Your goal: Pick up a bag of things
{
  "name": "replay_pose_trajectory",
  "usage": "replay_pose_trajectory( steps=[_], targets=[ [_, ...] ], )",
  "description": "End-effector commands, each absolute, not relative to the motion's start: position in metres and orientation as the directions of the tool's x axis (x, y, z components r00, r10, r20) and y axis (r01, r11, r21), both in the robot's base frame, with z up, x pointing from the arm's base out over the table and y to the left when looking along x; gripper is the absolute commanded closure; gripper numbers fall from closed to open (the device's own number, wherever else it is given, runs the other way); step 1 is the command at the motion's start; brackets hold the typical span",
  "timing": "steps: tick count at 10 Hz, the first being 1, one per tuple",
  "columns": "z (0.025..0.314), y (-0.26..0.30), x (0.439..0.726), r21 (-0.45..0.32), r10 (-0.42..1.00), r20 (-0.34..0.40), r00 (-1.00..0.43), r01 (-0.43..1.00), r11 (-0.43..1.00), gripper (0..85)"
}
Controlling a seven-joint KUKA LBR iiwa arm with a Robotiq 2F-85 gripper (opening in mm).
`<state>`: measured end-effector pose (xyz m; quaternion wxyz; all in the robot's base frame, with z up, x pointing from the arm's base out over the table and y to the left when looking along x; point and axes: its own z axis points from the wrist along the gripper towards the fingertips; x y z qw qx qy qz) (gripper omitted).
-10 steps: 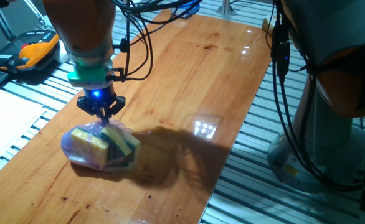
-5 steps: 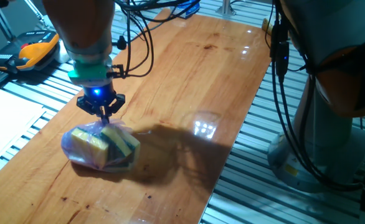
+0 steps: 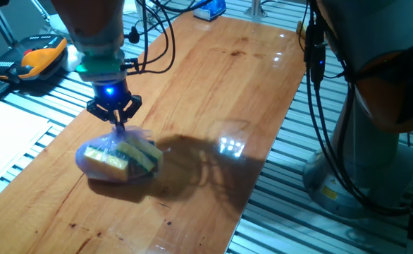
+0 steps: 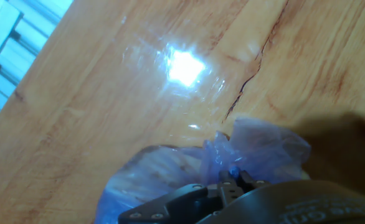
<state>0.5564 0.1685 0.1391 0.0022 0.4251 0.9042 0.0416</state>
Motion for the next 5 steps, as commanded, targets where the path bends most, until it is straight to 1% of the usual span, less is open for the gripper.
replay_pose_trajectory(
  steps=[1,3,5],
  targets=[
    [0.142,0.168,0.555,0.076,0.761,0.038,-0.648,0.761,0.644,85.0],
    [0.152,0.163,0.548,0.07,0.741,0.048,-0.67,0.742,0.666,85.0],
    [0.155,0.159,0.545,0.067,0.724,0.042,-0.689,0.725,0.686,85.0]
  ],
)
